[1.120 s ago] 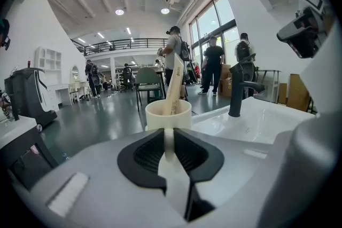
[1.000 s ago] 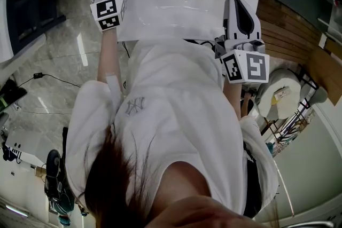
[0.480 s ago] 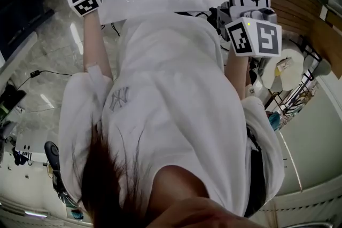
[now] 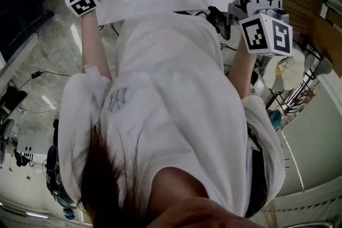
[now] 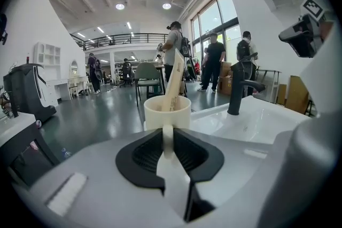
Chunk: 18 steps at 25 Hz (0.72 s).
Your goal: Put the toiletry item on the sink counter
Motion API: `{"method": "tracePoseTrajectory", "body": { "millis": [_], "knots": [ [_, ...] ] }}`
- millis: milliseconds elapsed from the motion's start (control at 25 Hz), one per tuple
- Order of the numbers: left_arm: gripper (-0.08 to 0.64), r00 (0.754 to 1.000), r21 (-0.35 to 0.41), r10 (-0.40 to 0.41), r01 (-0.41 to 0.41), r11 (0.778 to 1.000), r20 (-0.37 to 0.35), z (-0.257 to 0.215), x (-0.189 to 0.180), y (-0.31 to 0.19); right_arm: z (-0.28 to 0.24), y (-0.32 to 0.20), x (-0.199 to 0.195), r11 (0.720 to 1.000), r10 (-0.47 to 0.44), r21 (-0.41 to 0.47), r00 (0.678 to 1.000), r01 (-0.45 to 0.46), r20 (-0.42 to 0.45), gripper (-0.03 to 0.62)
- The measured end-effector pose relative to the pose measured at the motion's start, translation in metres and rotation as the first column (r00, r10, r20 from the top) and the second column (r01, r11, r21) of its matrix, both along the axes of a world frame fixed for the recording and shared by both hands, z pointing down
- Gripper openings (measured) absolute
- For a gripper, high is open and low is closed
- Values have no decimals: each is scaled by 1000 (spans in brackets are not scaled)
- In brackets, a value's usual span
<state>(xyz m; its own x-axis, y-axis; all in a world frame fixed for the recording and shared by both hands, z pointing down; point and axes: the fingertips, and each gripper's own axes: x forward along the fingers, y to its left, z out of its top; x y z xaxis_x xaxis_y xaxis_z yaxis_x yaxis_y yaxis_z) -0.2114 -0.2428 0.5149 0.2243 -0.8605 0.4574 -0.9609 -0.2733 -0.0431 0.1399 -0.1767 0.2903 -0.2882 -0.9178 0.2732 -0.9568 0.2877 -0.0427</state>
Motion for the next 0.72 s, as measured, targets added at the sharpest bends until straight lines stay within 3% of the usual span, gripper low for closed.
{"method": "tracePoseTrajectory", "body": {
  "millis": [160,440,720],
  "knots": [
    [67,1000,-35,9,-8,999,4,6,4,6,-1,2,-5,1000,-9,-1,1000,9,11,11],
    [124,1000,-25,-10,9,1000,-15,-2,0,4,1,0,-8,1000,-21,-3,999,22,29,11],
    [137,1000,-10,-21,21,1000,-22,-16,-6,12,1,1,-10,1000,-25,9,999,25,37,11]
  ]
}}
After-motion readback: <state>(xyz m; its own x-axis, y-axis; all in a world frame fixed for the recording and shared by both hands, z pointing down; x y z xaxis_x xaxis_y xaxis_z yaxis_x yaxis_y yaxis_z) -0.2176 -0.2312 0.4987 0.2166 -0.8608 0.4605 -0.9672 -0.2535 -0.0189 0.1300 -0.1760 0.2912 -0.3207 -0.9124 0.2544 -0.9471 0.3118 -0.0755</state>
